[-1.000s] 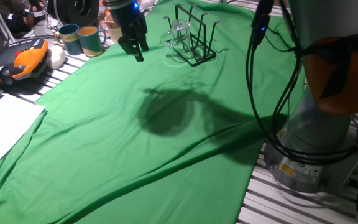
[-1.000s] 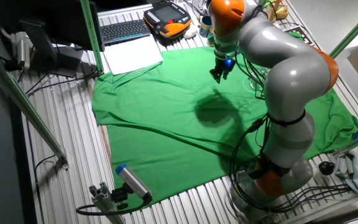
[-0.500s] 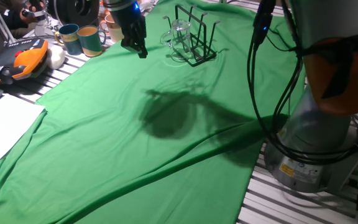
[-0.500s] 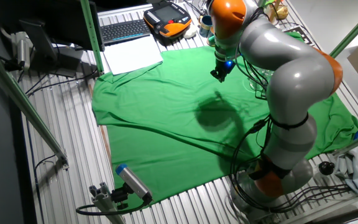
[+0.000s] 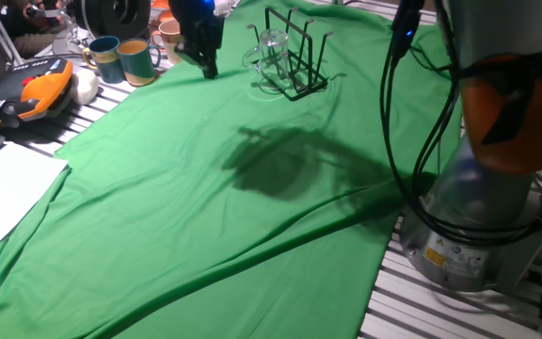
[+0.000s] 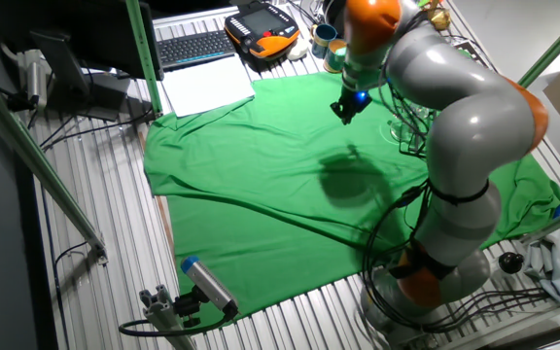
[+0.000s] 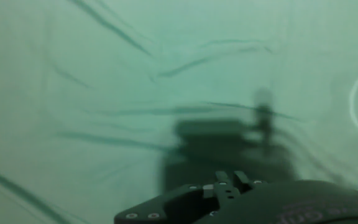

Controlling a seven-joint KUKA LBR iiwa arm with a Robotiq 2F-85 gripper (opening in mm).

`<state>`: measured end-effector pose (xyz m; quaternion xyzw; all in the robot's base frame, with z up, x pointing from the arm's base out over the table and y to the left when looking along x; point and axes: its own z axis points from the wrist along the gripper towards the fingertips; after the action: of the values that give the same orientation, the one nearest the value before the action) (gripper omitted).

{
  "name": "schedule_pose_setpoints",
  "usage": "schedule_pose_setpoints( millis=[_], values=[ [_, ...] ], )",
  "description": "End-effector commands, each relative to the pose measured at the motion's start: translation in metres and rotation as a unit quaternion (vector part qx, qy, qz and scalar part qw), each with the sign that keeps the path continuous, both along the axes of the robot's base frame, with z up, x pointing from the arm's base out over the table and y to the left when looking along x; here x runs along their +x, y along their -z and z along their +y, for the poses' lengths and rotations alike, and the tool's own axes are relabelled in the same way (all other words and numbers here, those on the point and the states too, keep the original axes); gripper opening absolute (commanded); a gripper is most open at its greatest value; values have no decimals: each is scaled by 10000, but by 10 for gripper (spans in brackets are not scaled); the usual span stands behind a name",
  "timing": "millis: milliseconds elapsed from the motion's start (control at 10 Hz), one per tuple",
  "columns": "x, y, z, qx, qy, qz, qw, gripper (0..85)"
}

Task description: Take the cup off the cup rack

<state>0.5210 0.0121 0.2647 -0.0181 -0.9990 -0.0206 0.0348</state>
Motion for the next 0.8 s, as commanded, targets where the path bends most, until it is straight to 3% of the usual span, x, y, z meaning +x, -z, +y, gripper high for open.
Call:
schedule_pose_setpoints(
  millis=[0,100,200,300,400,700],
  values=[
    [22,-29,52,41,2048,-244,9785,170],
    [55,-55,101,188,2970,-379,9539,170],
    [75,-75,125,201,3473,-394,9367,170],
    [87,-86,142,305,3902,-417,9193,170],
    [98,-96,156,415,4267,-419,9025,170],
    [116,-122,168,685,5409,-368,8375,170]
  ],
)
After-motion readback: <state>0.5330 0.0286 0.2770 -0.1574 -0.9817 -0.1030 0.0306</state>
